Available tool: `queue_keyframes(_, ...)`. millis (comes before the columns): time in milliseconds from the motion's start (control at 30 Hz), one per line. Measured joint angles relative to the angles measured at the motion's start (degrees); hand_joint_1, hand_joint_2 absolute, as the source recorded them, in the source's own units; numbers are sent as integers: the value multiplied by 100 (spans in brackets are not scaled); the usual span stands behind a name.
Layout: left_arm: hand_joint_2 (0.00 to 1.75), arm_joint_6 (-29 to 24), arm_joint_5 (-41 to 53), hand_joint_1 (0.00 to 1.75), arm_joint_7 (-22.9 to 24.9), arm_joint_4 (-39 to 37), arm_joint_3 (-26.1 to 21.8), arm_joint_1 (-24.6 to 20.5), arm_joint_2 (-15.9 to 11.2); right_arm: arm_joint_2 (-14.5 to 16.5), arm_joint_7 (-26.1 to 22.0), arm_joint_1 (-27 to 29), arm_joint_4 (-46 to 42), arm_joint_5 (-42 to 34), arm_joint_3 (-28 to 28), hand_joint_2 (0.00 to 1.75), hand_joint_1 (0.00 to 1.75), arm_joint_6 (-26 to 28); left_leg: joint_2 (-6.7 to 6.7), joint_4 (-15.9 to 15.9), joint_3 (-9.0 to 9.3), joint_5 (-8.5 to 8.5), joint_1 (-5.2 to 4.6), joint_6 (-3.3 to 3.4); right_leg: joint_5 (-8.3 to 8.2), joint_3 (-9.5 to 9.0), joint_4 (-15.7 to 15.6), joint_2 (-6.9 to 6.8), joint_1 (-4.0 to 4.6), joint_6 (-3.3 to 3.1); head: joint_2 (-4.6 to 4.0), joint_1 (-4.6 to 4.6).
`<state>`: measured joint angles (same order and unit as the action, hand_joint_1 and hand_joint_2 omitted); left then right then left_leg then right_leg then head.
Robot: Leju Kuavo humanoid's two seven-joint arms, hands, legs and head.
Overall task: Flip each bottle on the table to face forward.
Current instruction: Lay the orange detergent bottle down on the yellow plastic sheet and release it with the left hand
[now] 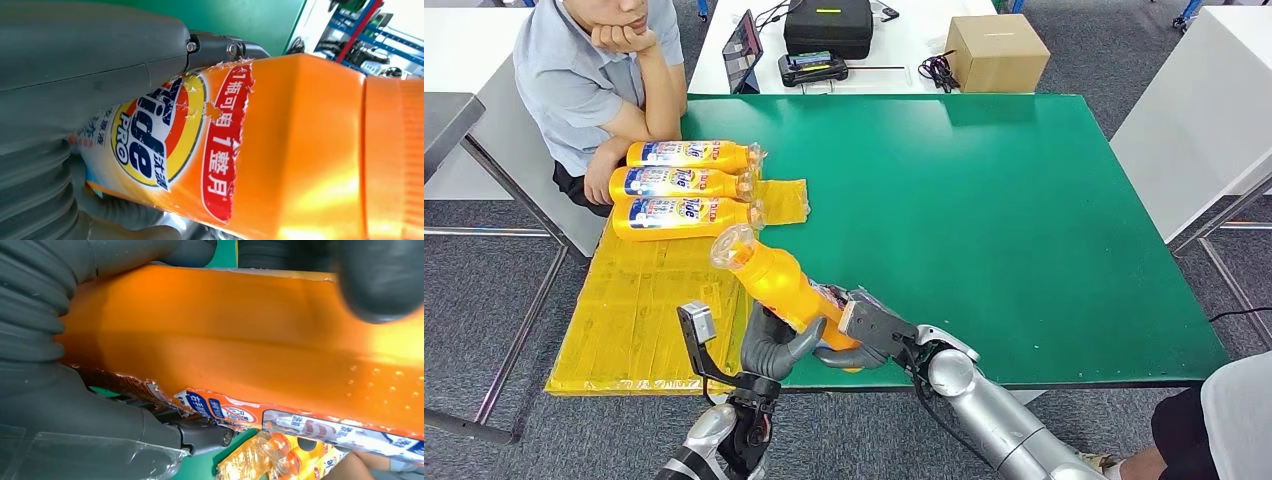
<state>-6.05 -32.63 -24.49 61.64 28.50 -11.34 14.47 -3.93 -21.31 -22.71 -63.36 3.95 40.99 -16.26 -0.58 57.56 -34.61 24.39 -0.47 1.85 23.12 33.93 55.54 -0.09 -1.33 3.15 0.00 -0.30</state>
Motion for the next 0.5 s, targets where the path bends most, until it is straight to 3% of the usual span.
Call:
queue_keyframes(167,175,189,-220,0,113,0,-113,2,15,31,-25,-18,62,38,82,175,175,-22,0,0,0,0,0,0,0,0,0,0,0,0,0,-1)
queue_keyframes(200,175,217,-242,11,121,0,-132,2,15,37,-28,-21,72,38,94,175,175,-22,0,0,0,0,0,0,0,1,0,0,0,0,0,-2)
queue_keyframes(267,175,301,-270,99,126,0,-163,8,15,44,-37,-22,83,22,101,175,175,-21,0,0,1,0,0,0,0,1,0,0,1,0,0,-1)
queue_keyframes(300,175,353,-279,142,128,1,-177,12,15,45,-43,-21,87,7,102,175,166,-21,0,0,1,0,0,0,0,1,0,0,1,0,0,-1)
queue_keyframes(333,175,404,-283,175,131,1,-188,19,15,45,-49,-21,91,-9,102,175,158,-22,0,0,1,0,1,0,0,0,0,0,1,0,0,-1)
queue_keyframes(400,175,486,-287,175,134,4,-199,33,15,44,-62,-20,104,-32,102,175,141,-31,1,0,1,0,0,0,0,0,0,0,0,0,0,0)
queue_keyframes(467,175,544,-289,175,133,17,-208,50,15,43,-77,-20,118,-58,101,175,141,-61,0,0,1,0,0,0,0,0,0,0,0,0,0,0)
queue_keyframes(500,175,566,-290,175,131,26,-213,60,15,43,-83,-20,125,-74,101,175,121,-80,0,0,1,0,0,0,0,0,0,0,0,0,0,0)
